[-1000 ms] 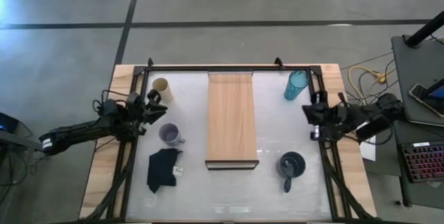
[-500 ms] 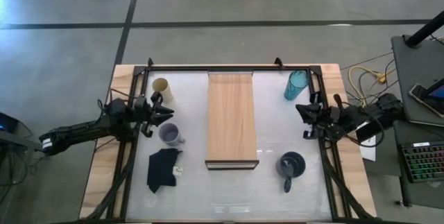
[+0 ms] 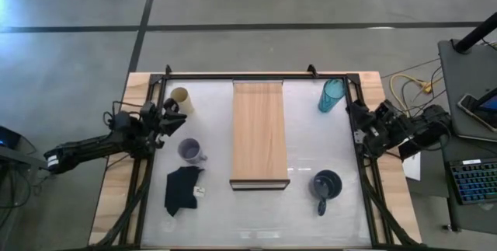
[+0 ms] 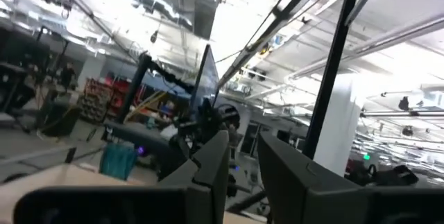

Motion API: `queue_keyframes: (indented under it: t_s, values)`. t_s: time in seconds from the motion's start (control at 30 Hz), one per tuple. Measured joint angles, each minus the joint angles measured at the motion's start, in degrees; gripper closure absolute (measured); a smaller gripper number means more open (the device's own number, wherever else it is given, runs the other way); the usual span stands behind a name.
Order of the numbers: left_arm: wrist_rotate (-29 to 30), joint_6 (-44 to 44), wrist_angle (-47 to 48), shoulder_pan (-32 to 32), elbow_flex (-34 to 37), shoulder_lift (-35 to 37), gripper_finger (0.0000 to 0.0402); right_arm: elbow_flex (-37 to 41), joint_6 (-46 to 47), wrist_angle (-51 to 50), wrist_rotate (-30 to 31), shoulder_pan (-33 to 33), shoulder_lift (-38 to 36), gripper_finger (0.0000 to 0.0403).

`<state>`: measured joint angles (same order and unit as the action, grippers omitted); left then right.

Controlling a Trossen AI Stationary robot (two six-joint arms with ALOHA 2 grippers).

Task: Stack small to large cups/mugs on shelf
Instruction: Put the light blue cup on the shelf

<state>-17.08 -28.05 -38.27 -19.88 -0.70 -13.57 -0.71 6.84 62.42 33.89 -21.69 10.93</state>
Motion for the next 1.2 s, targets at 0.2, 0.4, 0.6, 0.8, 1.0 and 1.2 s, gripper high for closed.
queue_keyframes:
  t_s: [0.2,0.4,0.6,0.8,1.0,1.2]
  values:
    - [4.43,-13.23,-1.83,0.0,0.04,-0.1,0.0336,-2.39,1.79,0.31,-2.34,0.09,3.91,0.0394]
    - [6.05,-18.06,-1.78,0.0,0.08,-0.28,0.0336,-10.16,-4.99,-0.12,-5.19,0.1,13.35,0.0394]
    - [6.05,-18.06,-1.71,0.0,0.1,-0.28,0.0336,-23.84,-13.43,-2.25,-4.0,0.17,24.12,0.0394]
    - [6.05,-18.06,-1.61,0.0,0.1,-0.79,0.0336,-36.85,-18.29,-9.81,-3.88,1.13,34.28,0.0394]
    - [6.05,-17.74,-1.63,0.0,0.13,-1.99,0.0336,-52.94,1.11,-59.56,17.84,3.91,39.35,0.0394]
    - [6.04,-17.99,-1.57,0.0,0.13,-2.57,0.0336,-73.65,44.87,-124.46,11.06,5.47,49.48,0.0375]
